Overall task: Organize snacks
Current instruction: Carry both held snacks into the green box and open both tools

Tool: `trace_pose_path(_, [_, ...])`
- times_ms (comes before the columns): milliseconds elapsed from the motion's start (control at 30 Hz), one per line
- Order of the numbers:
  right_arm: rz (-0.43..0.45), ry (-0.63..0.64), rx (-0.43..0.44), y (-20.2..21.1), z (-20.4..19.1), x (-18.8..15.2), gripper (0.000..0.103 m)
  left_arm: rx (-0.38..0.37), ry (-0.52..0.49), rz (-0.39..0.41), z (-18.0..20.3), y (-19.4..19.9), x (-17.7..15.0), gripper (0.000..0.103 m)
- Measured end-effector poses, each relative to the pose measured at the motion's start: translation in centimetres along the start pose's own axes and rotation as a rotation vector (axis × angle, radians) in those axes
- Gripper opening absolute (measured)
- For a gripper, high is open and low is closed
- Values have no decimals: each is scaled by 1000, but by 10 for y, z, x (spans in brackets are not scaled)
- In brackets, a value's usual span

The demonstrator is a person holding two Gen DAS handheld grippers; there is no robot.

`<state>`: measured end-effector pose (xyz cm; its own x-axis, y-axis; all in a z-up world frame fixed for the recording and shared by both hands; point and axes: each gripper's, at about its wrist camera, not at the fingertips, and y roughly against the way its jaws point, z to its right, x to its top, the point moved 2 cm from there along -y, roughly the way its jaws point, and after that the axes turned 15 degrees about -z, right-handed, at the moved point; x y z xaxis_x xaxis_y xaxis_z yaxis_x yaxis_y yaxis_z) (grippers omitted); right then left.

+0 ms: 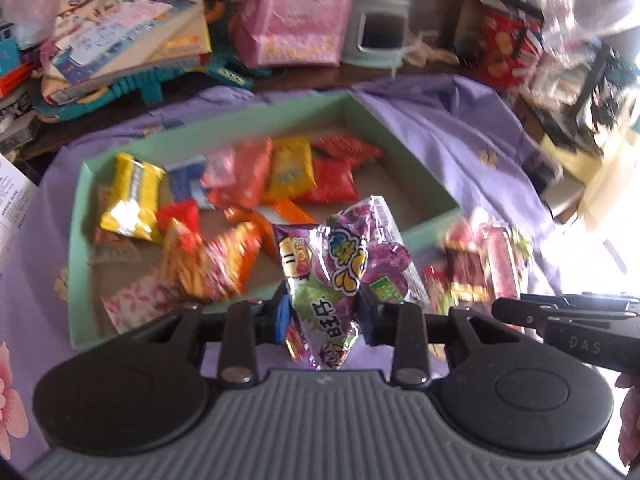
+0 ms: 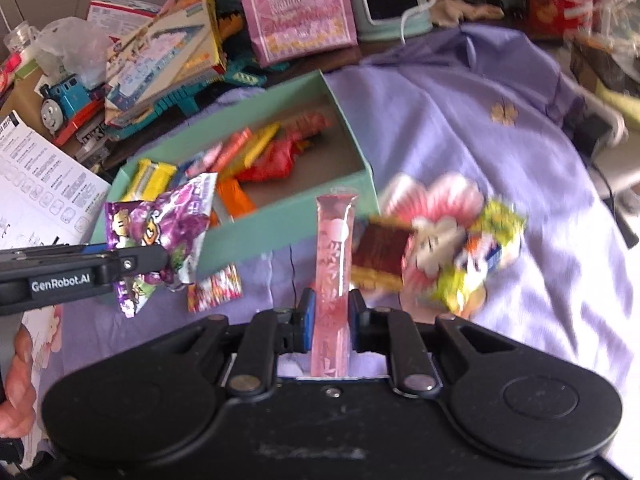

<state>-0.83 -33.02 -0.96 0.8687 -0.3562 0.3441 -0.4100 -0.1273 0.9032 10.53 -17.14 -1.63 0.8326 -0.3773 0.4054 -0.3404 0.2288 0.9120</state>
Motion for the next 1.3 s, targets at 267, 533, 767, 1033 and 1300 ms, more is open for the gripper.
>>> trace_pose_path(267, [60,66,-13,11,-21,63,17,-12,40,45,-13,8,48,33])
trace_pose_path(533, [95,117,-42,-2,-41,136,17,-57,94,28,-12,-18,103,33])
trace_pose_path(767, [42,171,-57,-40,-46,175,17,-66,101,-19,-8,-52,113,33])
trace_pose_path(1033, [-4,189,-40,-68,-46,188,20,-66,88,-57,-9,-75,113,38])
trace_pose_path(1300, [90,131,21,-41,-39,186,85,8,31,15,-1,-59,108,103])
